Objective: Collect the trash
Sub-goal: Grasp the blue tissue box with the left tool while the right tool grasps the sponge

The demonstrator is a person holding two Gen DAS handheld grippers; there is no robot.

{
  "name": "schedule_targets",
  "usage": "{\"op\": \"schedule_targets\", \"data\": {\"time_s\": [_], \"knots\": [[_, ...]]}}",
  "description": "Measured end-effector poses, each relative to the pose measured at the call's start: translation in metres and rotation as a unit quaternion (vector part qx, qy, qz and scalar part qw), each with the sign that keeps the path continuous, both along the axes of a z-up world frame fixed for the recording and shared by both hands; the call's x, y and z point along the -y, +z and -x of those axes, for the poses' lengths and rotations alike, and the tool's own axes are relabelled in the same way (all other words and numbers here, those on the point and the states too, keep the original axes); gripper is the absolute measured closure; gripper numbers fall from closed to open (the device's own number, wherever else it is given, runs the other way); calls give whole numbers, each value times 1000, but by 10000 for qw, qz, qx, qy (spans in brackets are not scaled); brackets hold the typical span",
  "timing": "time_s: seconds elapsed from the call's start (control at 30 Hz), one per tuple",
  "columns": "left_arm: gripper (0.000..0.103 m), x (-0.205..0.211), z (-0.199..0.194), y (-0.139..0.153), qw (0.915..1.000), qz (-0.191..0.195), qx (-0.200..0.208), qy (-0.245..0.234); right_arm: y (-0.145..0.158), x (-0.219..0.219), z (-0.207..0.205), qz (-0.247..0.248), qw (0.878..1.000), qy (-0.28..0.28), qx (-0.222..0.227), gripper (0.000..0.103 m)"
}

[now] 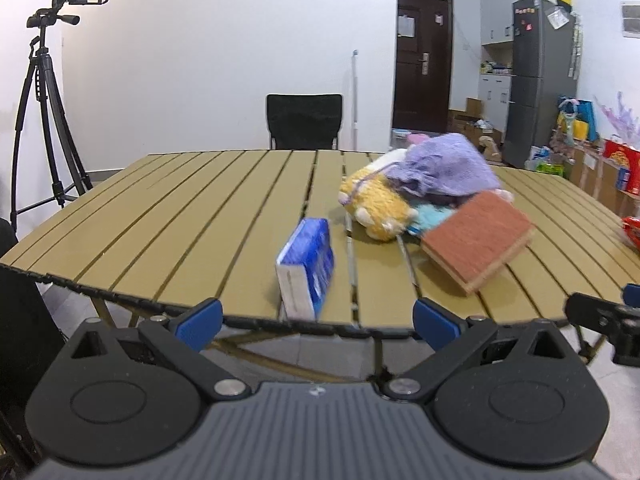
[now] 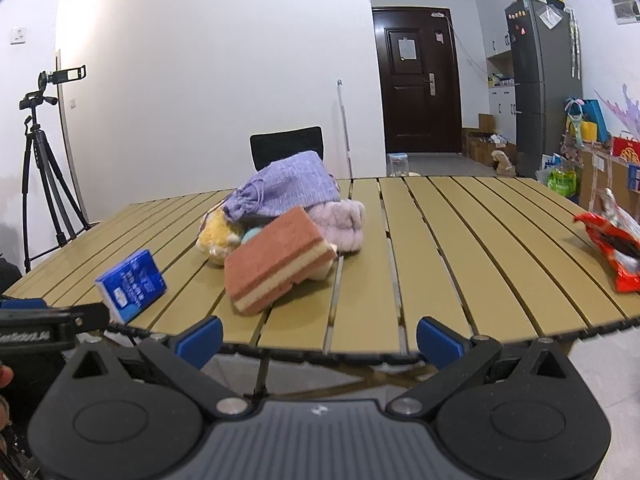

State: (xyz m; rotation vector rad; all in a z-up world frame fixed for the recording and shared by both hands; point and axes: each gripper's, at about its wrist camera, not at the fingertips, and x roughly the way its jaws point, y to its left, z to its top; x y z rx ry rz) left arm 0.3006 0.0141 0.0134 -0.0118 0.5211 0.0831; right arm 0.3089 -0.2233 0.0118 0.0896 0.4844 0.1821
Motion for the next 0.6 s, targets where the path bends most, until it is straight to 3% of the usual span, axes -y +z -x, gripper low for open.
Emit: {"op": "schedule_targets", "data": {"time_s": [0.4,0.43,0.5,0.53,0.57,0.6], "knots": [[1,-19,-81,-18,9994,84,-226,263,-7,-17,-58,201,9987,-145,447,0],[8,-20,-84,-20,9993,95,-244,252,-8,-18,-61,235,9984,-157,499,0],[34,-23,-90,-25,9991,134,-343,190,-6,-22,-67,267,9979,-86,584,0],[64,-25,-93,-27,9989,192,-416,120,-5,-24,-70,272,9977,-8,624,0],[79,-27,-96,-29,9982,306,-507,27,-3,-28,-72,306,9973,76,668,0],[78,-29,-96,-30,9979,388,-523,0,-3,-34,-74,371,9967,133,709,0]]}}
